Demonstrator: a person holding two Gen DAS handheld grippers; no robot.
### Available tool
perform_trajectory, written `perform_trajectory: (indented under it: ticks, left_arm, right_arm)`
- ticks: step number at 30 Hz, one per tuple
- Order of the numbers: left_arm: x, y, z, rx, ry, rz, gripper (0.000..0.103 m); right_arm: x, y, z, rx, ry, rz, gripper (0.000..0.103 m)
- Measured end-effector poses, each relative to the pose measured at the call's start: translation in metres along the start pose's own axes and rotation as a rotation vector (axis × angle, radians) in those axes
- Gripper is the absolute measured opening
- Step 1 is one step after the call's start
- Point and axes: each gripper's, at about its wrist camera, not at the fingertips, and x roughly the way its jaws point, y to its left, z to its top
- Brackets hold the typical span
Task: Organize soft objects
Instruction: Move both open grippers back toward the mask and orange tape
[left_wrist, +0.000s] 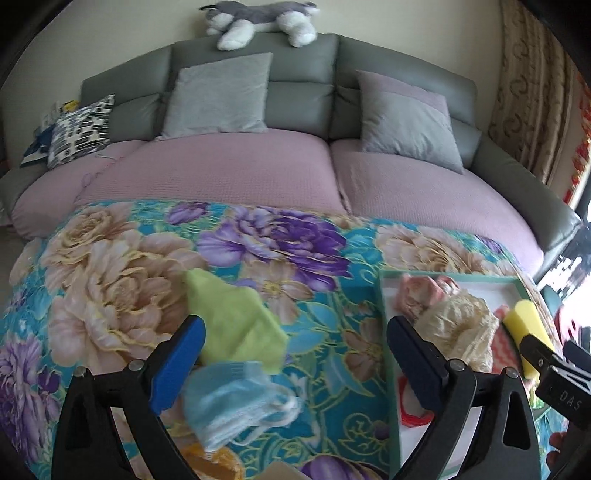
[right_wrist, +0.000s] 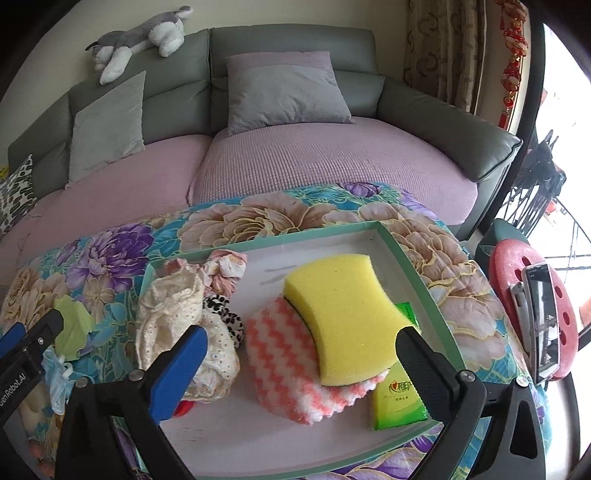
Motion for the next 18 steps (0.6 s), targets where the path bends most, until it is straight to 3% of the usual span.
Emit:
perform_trajectory:
  ticks: [8, 18]
  left_arm:
    - [-0.017, 0.052, 0.0, -0.133, -0.034, 0.105, 0.099]
    - [-0.032, 0.069, -0.021, -0.151, -0.001, 0.088, 0.1]
  right_arm:
    - [-0.011, 0.032, -0.003, -0.058, -0.001, 0.068, 0.103]
    - [-0.03, 0.059, -0.029, -0.111, 0.028, 0.105, 0.103]
